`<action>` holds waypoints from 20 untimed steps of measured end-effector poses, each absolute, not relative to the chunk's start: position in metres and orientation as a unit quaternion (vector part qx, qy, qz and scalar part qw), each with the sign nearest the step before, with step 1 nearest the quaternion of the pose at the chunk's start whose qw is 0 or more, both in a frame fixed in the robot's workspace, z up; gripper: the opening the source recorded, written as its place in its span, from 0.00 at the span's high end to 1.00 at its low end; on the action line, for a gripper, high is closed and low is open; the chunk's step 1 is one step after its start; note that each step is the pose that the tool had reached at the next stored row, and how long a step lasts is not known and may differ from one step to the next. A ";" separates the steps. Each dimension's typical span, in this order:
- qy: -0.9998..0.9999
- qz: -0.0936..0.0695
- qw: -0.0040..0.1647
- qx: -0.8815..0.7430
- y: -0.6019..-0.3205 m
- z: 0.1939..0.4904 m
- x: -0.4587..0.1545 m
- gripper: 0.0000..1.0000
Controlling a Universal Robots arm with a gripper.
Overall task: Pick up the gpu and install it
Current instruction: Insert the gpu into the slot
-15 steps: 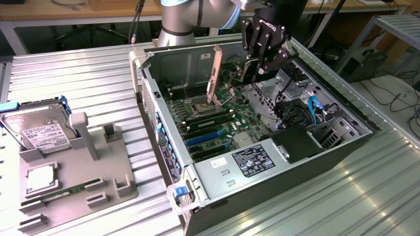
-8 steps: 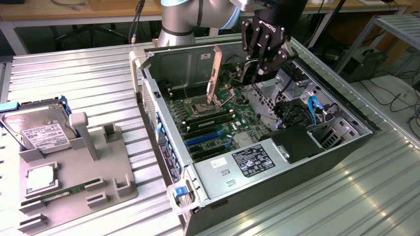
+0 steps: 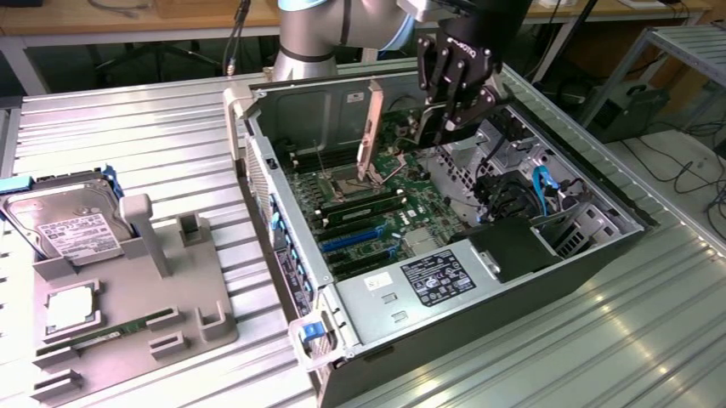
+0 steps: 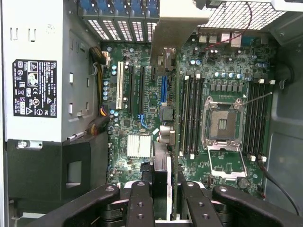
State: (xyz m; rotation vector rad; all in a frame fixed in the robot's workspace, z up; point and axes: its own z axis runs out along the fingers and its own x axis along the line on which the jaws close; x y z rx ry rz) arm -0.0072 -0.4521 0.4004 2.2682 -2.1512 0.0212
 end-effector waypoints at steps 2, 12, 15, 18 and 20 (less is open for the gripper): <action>-0.688 0.007 0.008 0.726 -0.452 0.400 -0.007 0.72; -0.688 0.007 0.008 0.726 -0.452 0.397 -0.007 0.72; -0.688 0.007 0.008 0.726 -0.452 0.396 -0.007 0.72; -0.688 0.007 0.008 0.726 -0.452 0.395 -0.007 0.72; -0.688 0.007 0.008 0.726 -0.452 0.394 -0.007 0.72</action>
